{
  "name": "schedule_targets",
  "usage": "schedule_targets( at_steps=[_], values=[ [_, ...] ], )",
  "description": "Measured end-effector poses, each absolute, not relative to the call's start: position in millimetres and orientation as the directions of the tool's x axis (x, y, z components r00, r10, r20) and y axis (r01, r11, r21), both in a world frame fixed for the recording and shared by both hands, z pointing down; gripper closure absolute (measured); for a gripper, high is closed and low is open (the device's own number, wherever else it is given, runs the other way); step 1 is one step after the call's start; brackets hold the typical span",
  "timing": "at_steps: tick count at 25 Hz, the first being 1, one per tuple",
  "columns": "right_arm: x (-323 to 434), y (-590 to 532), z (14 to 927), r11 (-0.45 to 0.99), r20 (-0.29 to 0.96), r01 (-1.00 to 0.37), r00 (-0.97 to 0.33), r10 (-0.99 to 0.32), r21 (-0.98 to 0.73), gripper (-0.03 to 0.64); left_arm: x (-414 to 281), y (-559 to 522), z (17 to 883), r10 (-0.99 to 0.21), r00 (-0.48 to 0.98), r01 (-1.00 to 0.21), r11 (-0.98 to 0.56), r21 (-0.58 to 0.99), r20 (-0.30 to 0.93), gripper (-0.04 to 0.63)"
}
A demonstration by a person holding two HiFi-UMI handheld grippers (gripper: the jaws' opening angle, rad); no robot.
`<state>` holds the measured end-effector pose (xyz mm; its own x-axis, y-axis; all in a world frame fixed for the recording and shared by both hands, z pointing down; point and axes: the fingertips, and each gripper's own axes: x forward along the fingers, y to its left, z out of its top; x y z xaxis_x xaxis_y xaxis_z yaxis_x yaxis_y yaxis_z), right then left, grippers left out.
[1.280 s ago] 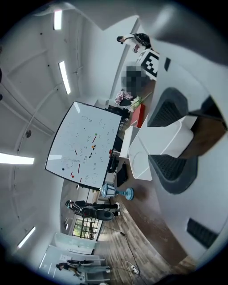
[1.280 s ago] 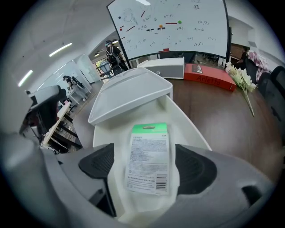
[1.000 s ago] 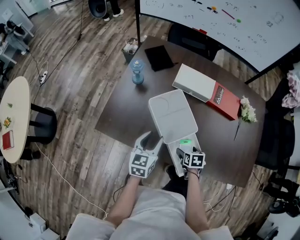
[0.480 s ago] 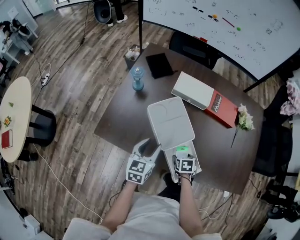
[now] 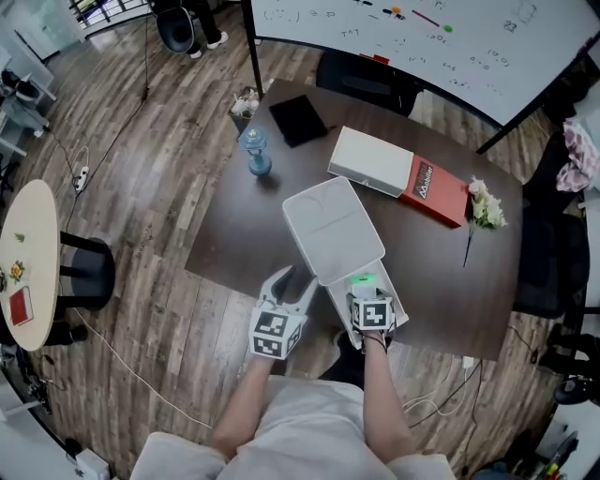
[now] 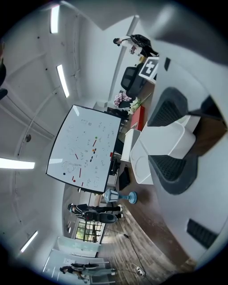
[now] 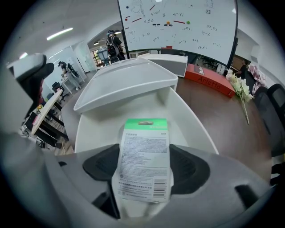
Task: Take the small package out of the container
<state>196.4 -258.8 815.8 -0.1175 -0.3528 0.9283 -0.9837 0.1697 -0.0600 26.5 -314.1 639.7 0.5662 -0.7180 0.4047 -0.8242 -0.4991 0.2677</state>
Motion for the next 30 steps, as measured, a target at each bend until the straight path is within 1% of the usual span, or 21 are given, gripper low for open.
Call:
schedule_targets(
  at_steps=[7,17,30],
  values=[
    [196.6,-257.8,811.8,0.177,0.922,-0.983,-0.114,-0.370,-0.051,0.267,11.0,-304.3,646.1,-0.702,0.557,-0.828,-0.507,0.238,0.444,0.402],
    [174.9,-254.7,807.6,0.268,0.908,-0.963,-0.128,-0.399,-0.017,0.267,-21.6,-300.7,637.7,-0.675,0.578,-0.807,-0.556,0.199,0.459,0.399],
    [176.3,-239.5,775.2,0.269,0.897,-0.962,-0.076,-0.435,0.049,0.267,-15.8,-265.6,654.8,-0.601,0.630,-0.766,-0.587,0.263,0.492,0.399]
  ],
)
